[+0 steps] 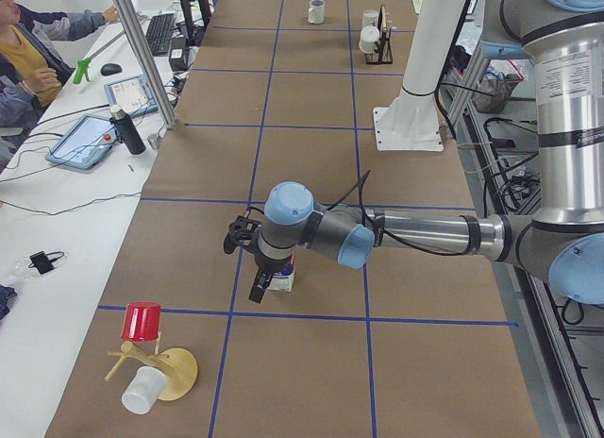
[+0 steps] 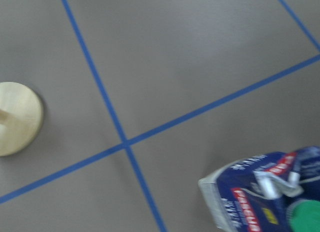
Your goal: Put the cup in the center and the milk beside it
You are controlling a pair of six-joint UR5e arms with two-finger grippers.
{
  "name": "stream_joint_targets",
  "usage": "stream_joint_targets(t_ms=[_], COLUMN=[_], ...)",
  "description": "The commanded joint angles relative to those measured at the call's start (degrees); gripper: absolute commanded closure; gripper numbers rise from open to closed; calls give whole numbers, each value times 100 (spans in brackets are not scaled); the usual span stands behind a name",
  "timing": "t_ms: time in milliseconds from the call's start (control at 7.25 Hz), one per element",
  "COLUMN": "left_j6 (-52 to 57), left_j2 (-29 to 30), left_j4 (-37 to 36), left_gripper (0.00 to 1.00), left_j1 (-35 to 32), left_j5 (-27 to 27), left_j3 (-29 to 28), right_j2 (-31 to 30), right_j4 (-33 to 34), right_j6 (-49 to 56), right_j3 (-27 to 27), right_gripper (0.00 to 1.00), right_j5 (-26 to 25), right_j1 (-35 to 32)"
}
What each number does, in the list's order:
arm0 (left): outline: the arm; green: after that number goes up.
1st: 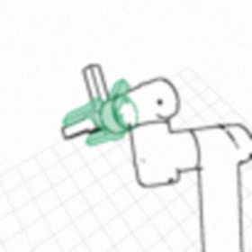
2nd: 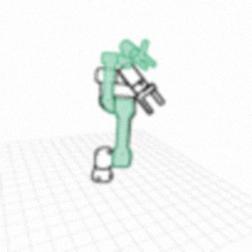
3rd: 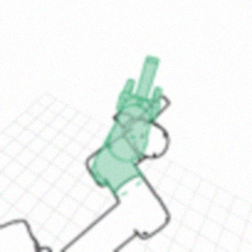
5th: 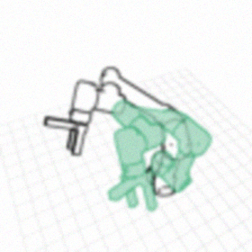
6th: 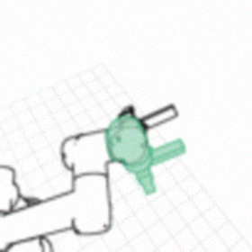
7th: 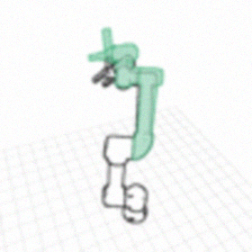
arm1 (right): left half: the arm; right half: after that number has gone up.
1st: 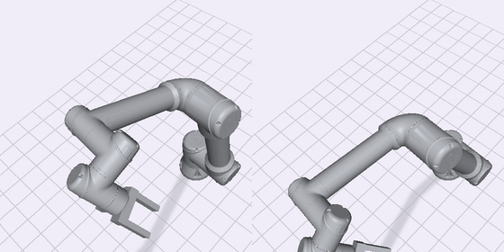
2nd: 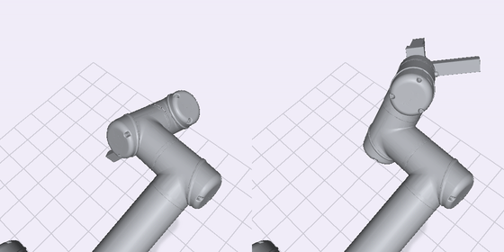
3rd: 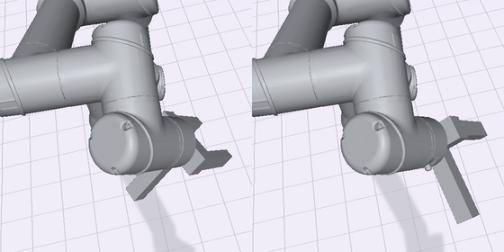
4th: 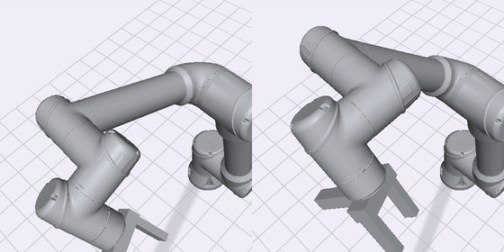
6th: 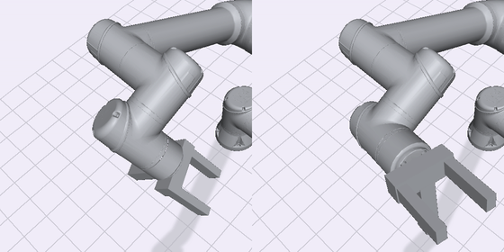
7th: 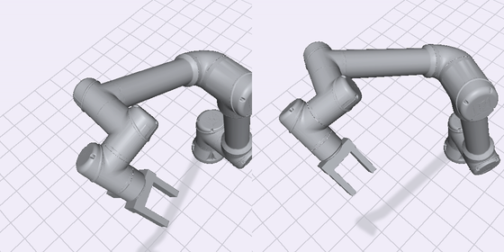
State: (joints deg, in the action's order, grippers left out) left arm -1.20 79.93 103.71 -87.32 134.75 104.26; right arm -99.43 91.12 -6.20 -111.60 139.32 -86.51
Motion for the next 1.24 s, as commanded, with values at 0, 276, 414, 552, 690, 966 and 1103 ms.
stream_joint_targets(t_ms=[0, 276, 414, 552, 690, 966, 1103], left_j6=[-12, -21, -21, -21, -30, -30, -30], left_j2=[-91, -100, -100, -100, -92, -65, -56], left_j4=[-27, -36, -27, -35, -36, -36, -36], left_gripper=[2, 2, 2, 2, 2, 2, 2], left_j1=[4, -5, -5, 4, 4, 4, 4], left_j5=[280, 333, 333, 324, 315, 307, 307], left_j3=[-45, 15, -19, -55, -55, -37, -37], right_j2=[-217, -51, -198, -165, -130, -287, -349], right_j4=[-7, -59, -260, -471, -716, -912, -851], right_j6=[-22, -13, -22, -422, -1052, -1138, -1147], right_j3=[-55, -46, -194, -282, -431, -398, -406], right_gripper=[0, 0, 0, 0, 0, 0, 0], right_j5=[192, 174, 165, 130, -183, -371, -345], right_j1=[-102, -112, -138, -138, -138, -138, -138])
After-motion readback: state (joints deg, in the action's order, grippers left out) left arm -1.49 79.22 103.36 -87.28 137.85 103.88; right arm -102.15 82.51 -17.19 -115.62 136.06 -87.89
